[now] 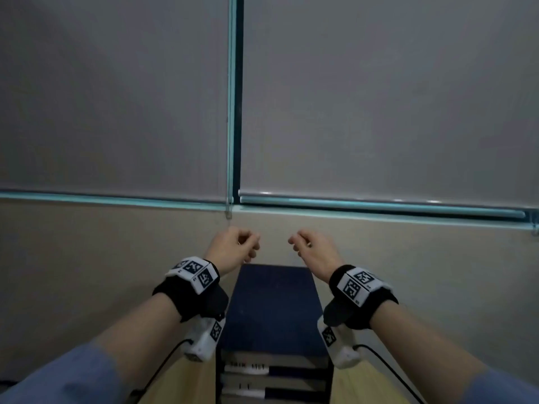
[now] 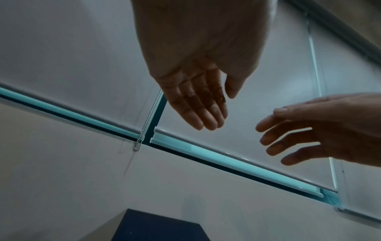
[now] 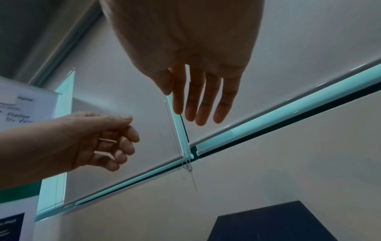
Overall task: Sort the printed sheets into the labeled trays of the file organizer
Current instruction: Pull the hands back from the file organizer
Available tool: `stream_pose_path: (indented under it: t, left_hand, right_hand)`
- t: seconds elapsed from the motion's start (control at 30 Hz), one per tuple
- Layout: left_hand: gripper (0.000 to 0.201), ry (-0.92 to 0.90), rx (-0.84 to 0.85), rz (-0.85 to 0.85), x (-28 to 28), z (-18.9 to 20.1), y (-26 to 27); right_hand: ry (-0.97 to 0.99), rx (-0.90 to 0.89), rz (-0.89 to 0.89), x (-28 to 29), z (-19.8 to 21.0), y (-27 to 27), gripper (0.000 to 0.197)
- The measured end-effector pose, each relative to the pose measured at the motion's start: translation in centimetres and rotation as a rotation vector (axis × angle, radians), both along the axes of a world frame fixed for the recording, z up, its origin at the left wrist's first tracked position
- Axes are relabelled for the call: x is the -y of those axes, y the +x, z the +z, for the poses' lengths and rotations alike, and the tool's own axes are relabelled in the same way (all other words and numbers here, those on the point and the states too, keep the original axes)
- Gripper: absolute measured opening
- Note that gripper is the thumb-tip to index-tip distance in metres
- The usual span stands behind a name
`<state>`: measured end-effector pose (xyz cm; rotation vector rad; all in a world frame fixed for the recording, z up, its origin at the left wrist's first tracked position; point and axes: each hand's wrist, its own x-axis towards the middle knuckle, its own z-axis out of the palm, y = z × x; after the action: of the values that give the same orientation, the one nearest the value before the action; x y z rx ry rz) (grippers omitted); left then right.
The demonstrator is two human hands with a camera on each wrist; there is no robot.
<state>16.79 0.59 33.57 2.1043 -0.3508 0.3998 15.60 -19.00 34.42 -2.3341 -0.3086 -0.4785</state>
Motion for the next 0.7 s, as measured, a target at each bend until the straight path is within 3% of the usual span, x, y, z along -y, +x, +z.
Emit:
stream_pose_path:
  t: [0.13,0.33,0.43,0.57,0.7]
  left_hand:
    - [0.032,0.094,0.000,0.053,-0.3,9.1,1.3]
    - [0.031,0.291,0.045,0.116,-0.6,29.9,1.1]
    - [0.034,0.513,0.104,0.162,-0.6,38.8,-0.1]
    - [0.040,0.764,0.011,0.207,-0.9,46.2,-1.6]
    - [0.056,0.920,-0.053,0.273,-1.2,49.2,-2.2]
  right_hand:
    - [-0.051,0.002,-0.032,0.2,9.5,1.1,0.031]
    - [-0.253,0.086,-0.065,0.3,30.3,1.0,0.035]
    - [-0.373,0.125,-0.097,0.1,38.8,0.2,0.033]
    - [-0.472,0.158,-0.153,-0.1,45.1,-0.8,0.038]
    - [-0.570,0.111,-0.228,0.0,47.3,-2.0,0.042]
